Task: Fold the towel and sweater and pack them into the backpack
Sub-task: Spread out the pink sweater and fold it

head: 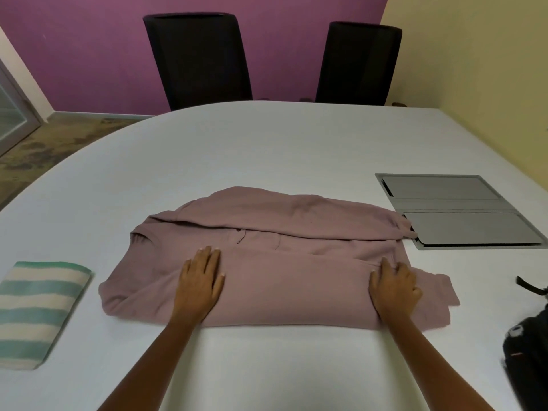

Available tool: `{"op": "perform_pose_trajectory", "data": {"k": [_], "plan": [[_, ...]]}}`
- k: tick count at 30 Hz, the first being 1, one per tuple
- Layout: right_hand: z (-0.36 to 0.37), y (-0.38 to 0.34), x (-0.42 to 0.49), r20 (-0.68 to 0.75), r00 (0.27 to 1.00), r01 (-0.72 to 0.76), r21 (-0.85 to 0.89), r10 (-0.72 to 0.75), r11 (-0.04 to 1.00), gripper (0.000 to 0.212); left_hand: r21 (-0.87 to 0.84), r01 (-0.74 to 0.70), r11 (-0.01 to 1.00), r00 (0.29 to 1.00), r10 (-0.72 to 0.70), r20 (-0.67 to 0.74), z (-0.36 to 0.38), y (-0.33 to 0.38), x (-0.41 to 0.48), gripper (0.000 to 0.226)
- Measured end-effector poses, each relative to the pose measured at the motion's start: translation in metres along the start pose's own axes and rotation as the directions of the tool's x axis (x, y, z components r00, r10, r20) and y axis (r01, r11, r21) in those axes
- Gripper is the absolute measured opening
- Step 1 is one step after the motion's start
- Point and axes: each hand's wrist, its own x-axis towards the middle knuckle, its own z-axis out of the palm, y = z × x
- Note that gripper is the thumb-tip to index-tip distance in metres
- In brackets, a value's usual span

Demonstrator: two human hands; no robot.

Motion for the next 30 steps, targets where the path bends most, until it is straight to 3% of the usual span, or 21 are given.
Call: {"op": "perform_pose_trajectory", "data": {"k": [3,6,12,18,25,30], "plan": [[0.004,-0.009,-0.011,-0.028,0.974,0.226,0.006,-0.225,0.974,0.048,0.013,-0.092,0.996,0.987,0.09,0.132,0.0,0.002,0.001,0.061],[0.008,-0.016,-0.021,0.154,0.913,0.39,-0.047,-0.379,0.92,0.086,0.022,-0.066,0.998,0.968,0.058,0.244,0.004,0.003,-0.003,0.062],[0.023,-0.004,-0.032,0.309,0.874,0.421,-0.1,-0.374,0.902,0.119,0.029,-0.014,0.999,0.957,0.005,0.288,0.01,0.007,-0.023,0.06],[0.02,0.01,-0.055,0.299,0.874,0.414,-0.047,-0.382,0.909,0.114,0.008,-0.009,1.0,0.956,0.007,0.295,0.003,0.011,-0.046,0.061],[0.015,0.029,-0.086,0.339,0.872,0.388,-0.036,-0.354,0.921,0.066,-0.057,-0.064,0.996,0.978,0.074,0.194,-0.001,0.018,-0.084,0.058],[0.015,0.044,-0.11,0.308,0.874,0.408,-0.045,-0.376,0.912,0.062,-0.08,-0.124,0.989,0.983,0.133,0.124,0.0,0.017,-0.11,0.059]]}}
